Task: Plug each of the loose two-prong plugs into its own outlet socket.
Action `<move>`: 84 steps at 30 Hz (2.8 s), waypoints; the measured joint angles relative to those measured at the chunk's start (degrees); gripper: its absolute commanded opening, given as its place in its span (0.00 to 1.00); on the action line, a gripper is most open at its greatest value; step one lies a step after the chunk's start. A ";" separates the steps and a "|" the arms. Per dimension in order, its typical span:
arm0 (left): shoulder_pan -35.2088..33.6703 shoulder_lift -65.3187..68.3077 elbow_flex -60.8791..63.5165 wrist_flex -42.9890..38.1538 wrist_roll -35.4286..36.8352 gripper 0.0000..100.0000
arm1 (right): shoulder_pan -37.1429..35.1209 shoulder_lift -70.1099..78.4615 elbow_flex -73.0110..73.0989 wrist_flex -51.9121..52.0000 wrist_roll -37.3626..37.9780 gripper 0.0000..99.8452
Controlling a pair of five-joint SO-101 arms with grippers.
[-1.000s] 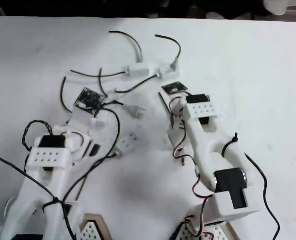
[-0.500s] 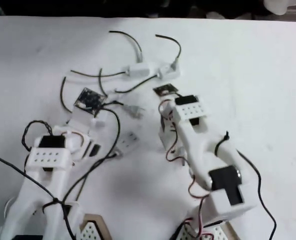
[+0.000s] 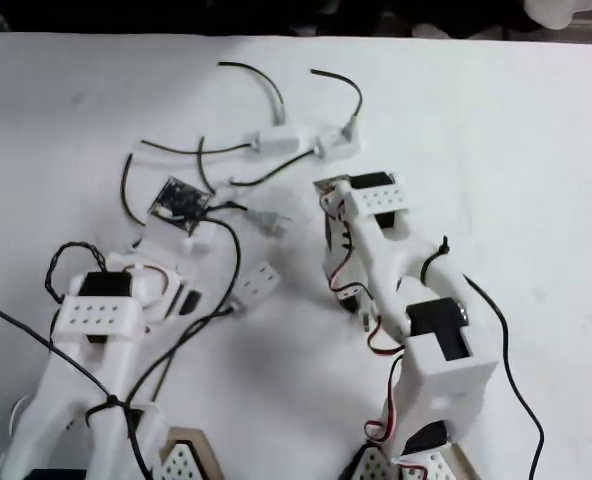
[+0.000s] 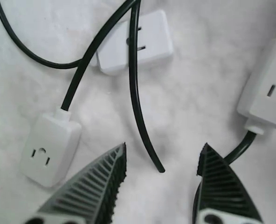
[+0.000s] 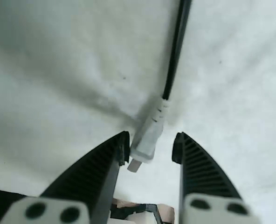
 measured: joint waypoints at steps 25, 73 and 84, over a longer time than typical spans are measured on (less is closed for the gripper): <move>0.00 0.00 0.18 0.00 0.00 0.25 | 0.79 4.92 -0.26 -1.93 -0.18 0.02; 12.04 -12.84 -2.81 2.37 9.67 0.25 | -28.84 -46.24 8.26 7.21 -0.53 0.02; 17.85 -24.00 -2.81 8.79 14.51 0.26 | -32.26 -47.21 8.26 5.89 -2.90 0.02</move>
